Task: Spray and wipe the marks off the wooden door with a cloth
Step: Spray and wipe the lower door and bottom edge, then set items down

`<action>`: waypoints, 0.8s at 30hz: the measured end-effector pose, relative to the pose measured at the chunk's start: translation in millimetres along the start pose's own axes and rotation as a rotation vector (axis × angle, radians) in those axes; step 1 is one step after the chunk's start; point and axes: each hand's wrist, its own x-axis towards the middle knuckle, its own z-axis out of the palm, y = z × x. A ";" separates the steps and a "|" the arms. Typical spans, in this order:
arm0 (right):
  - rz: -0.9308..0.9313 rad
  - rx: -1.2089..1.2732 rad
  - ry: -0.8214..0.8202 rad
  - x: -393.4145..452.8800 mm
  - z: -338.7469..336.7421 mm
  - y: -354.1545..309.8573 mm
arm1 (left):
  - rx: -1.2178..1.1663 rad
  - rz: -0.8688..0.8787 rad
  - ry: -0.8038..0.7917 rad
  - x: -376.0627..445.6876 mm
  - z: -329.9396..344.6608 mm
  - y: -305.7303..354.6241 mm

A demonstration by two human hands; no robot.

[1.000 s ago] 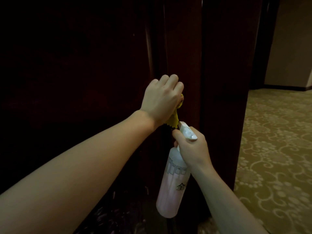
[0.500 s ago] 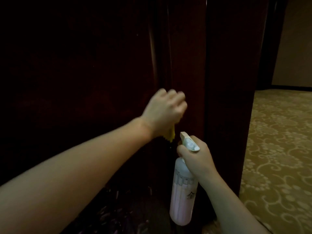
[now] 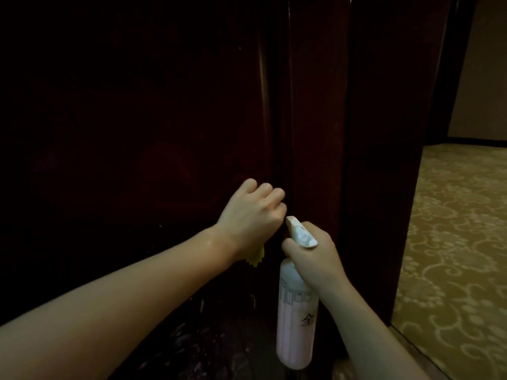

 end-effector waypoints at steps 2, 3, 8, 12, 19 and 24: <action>-0.016 0.003 0.008 -4.0 5.6 -2.7 | -0.026 -0.048 0.037 -15.6 -6.2 -12.2; -0.016 0.013 0.007 -6.7 9.0 -4.8 | -0.025 -0.073 0.060 -22.9 -9.1 -17.3; -0.048 0.022 -0.001 -26.7 32.6 -19.0 | 0.022 -0.107 0.059 -47.0 -16.7 -25.6; -0.074 -0.156 0.105 -40.9 43.7 -28.6 | 0.027 -0.137 0.054 -54.5 -20.5 -24.5; 0.034 -0.145 0.113 -52.0 33.3 -24.5 | 0.013 -0.134 0.017 -58.9 -14.8 -24.0; 0.071 0.018 -0.013 -60.8 27.7 -4.9 | 0.000 -0.233 0.032 -58.1 -17.9 -17.1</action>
